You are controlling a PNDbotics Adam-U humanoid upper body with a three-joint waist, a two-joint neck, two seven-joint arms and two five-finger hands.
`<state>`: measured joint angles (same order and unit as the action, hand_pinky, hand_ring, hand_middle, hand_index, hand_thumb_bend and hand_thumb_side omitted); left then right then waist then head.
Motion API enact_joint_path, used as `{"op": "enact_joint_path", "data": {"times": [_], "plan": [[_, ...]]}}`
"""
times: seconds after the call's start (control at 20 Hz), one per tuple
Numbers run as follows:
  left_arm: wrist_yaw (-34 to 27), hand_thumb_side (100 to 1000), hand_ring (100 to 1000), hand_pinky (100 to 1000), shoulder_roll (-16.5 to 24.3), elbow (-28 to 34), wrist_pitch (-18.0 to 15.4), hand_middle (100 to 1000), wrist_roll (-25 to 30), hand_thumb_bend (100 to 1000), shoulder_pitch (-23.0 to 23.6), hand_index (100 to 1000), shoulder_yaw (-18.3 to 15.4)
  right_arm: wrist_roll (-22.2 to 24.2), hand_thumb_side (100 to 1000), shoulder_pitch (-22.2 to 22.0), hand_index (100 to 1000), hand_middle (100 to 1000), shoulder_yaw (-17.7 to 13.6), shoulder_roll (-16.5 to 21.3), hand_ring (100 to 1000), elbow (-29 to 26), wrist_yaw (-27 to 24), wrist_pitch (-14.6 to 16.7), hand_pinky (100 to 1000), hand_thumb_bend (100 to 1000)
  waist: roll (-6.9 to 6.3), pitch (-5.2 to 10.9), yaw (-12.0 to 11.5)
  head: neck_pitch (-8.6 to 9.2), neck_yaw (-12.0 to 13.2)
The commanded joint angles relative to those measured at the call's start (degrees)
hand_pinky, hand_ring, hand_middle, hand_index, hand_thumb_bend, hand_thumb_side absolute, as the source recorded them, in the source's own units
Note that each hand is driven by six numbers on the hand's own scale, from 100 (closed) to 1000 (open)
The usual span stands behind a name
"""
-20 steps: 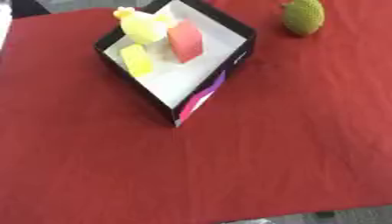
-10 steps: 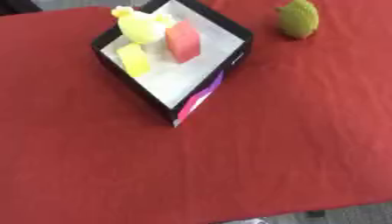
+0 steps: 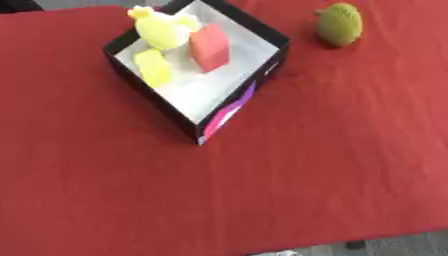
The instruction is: Pick up objects on the table and place them in the box.
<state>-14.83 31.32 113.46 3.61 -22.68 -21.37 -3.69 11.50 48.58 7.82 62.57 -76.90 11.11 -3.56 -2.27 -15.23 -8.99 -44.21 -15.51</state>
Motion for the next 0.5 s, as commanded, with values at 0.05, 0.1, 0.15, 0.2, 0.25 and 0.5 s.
{"op": "enact_joint_path", "data": {"times": [0.05, 0.1, 0.15, 0.2, 0.25, 0.5], "plan": [[-0.5, 614, 687, 903, 0.7, 1.1, 0.1, 724, -0.1, 257, 0.0, 870, -0.5, 6.0, 521, 4.4, 881, 852, 1.8, -1.6, 872, 6.5, 7.0, 3.6, 911, 268, 0.99, 1.17, -0.4, 0.23, -0.8], [-0.5, 614, 687, 903, 0.6, 1.1, 0.0, 724, 0.1, 257, 0.0, 870, -0.4, 7.7, 521, 5.8, 881, 852, 2.3, -2.5, 872, 8.3, 8.8, 4.9, 911, 268, 1.06, 1.03, -0.5, 0.35, -0.9], [-0.6, 615, 687, 903, 0.6, 1.1, 0.0, 723, 0.2, 257, 0.0, 869, -0.4, 9.3, 536, 6.9, 884, 854, 2.7, -3.5, 875, 10.0, 10.4, 6.1, 911, 279, 1.17, 0.82, -0.8, 0.64, -1.0], [-0.6, 619, 686, 904, 0.5, 1.1, -0.1, 722, 0.3, 256, 0.1, 870, -0.3, 10.9, 543, 7.9, 885, 856, 3.2, -4.4, 877, 11.7, 12.0, 7.2, 911, 292, 1.26, 0.62, -1.1, 0.94, -1.2], [-0.6, 621, 686, 904, 0.3, 1.1, -0.1, 722, 0.4, 255, 0.1, 870, -0.3, 12.3, 542, 8.7, 887, 857, 3.6, -5.3, 878, 13.2, 13.5, 8.2, 911, 301, 1.33, 0.43, -1.5, 1.19, -1.4], [-0.8, 628, 684, 905, 0.1, 1.1, 0.1, 720, 0.5, 253, 1.1, 869, -0.4, 17.3, 552, 11.3, 890, 860, 5.0, -8.8, 882, 19.4, 19.0, 12.3, 911, 329, 1.33, 0.04, -2.7, 1.74, -2.0]]}}
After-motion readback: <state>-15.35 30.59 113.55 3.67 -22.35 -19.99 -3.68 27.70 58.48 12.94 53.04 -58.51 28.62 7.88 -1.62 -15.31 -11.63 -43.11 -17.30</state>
